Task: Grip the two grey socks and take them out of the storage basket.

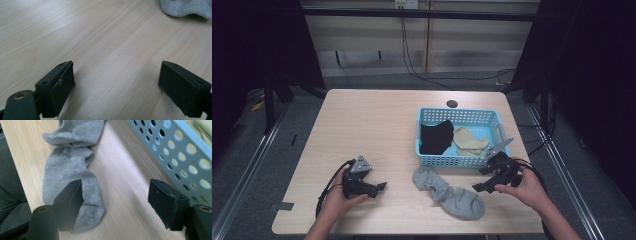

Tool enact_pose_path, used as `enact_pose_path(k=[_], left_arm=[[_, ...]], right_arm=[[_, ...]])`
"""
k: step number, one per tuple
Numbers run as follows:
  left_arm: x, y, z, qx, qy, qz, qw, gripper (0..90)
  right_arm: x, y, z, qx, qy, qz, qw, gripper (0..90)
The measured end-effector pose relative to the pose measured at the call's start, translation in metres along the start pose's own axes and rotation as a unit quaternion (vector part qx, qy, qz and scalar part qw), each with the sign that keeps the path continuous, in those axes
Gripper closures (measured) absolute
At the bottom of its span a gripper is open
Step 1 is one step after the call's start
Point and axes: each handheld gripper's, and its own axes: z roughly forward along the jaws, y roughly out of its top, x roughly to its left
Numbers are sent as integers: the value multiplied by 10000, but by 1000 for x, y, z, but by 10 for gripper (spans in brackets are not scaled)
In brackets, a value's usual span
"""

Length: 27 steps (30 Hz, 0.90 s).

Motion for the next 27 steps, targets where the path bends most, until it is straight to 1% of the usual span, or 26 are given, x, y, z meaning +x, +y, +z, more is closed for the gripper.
enact_pose_path(k=[3, 4, 5, 8, 9, 12, 13, 14, 17, 19, 20, 21, 23, 24, 27], left_arm=[[0, 0, 0, -1, 1, -1, 10000, 127], [0, 0, 0, -1, 1, -1, 10000, 127], [0, 0, 0, 1, 1, -2, 10000, 127], [0, 0, 0, 2, 2, 4, 10000, 127], [0, 0, 0, 0, 2, 0, 10000, 127], [0, 0, 0, 6, 20, 36, 10000, 127], [0, 0, 0, 3, 11, 17, 10000, 127], [0, 0, 0, 0, 1, 1, 10000, 127], [0, 0, 0, 3, 13, 23, 10000, 127], [0, 0, 0, -1, 0, -2, 10000, 127], [0, 0, 0, 6, 20, 38, 10000, 127], [0, 0, 0, 0, 2, 4, 10000, 127], [0, 0, 0, 9, 12, 18, 10000, 127], [0, 0, 0, 9, 12, 18, 10000, 127], [0, 0, 0, 2, 4, 7, 10000, 127]], right_arm=[[-3, -7, 0, -56, -17, 45, 10000, 276], [-3, -7, 0, -56, -17, 45, 10000, 276], [-4, -10, 1, -57, -20, 100, 9999, 275], [-5, -14, 3, -65, -16, 122, 9999, 275], [-7, -18, 5, -88, -29, 145, 9999, 275], [-8, -22, 6, -112, -37, 205, 9997, 275], [-11, -26, 8, -143, -49, 230, 9996, 275], [-11, -26, 8, -143, -49, 230, 9996, 275], [-15, -34, 10, -190, -71, 325, 9993, 275], [-16, -36, 10, -223, -77, 322, 9992, 275], [-17, -38, 11, -240, -98, 333, 9991, 274], [-18, -39, 12, -257, -117, 313, 9991, 274], [-21, -45, 14, -347, -164, 310, 9988, 269], [-21, -45, 14, -347, -164, 310, 9988, 269], [-25, -53, 20, -380, -260, 300, 9985, 264]])
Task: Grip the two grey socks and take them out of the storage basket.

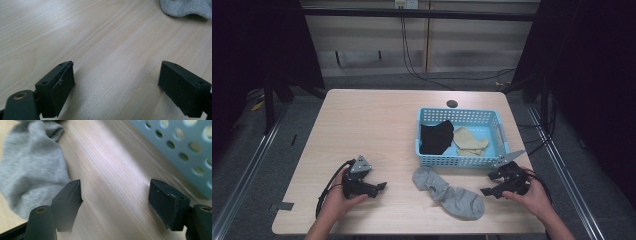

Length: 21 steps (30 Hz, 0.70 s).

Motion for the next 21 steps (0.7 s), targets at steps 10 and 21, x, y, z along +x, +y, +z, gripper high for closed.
enact_pose_path(k=[10, 21], left_arm=[[0, 0, 0, 16, 10, 26, 10000, 127], [0, 0, 0, 10, 18, 25, 10000, 127]], right_arm=[[-1, -12, 2, -442, -146, -90, 9989, 255], [4, -22, 7, -817, -438, -430, 9948, 233]])
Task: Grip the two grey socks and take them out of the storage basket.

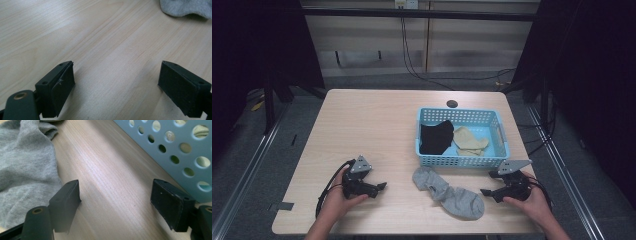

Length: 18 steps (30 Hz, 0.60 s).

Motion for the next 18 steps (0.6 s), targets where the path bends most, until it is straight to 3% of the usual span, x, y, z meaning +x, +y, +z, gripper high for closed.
enact_pose_path(k=[8, 18], left_arm=[[0, 0, 0, 16, -16, -2, 10000, 127], [0, 0, 0, 14, -12, 1, 10000, 127]], right_arm=[[0, -9, 3, -403, -67, -31, 9992, 218], [0, -8, 3, -398, -69, -7, 9992, 217]])
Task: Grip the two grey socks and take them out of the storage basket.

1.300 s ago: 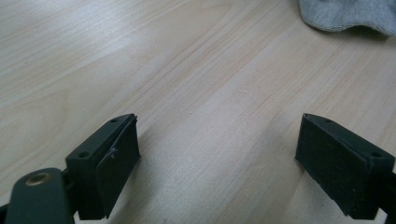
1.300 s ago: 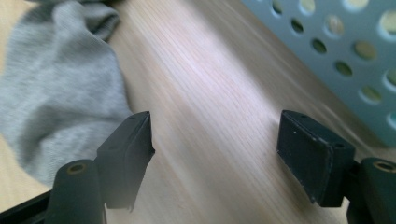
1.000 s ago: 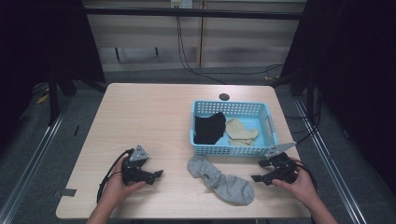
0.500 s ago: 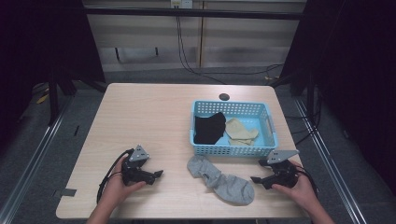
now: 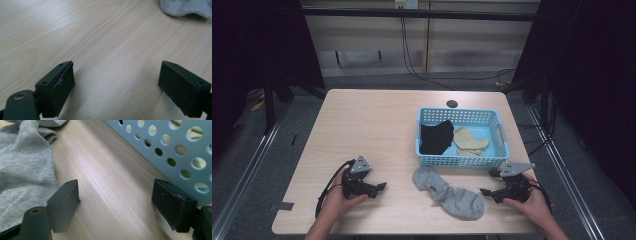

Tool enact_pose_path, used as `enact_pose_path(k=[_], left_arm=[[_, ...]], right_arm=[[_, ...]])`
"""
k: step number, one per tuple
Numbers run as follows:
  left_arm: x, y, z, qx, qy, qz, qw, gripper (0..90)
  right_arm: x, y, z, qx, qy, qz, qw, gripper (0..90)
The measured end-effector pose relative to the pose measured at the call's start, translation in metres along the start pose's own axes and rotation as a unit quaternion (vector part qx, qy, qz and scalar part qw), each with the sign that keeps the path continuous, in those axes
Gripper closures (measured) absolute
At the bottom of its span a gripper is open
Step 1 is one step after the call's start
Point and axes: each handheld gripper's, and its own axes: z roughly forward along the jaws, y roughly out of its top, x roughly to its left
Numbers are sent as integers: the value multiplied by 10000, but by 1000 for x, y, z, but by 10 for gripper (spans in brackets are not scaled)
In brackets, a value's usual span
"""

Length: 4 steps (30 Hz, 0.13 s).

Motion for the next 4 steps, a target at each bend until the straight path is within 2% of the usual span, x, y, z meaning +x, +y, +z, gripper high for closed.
enact_pose_path(k=[4], left_arm=[[0, 0, 0, -12, 6, 14, 10000, 127]], right_arm=[[0, 6, 1, 216, 3, -14, 9998, 203]])
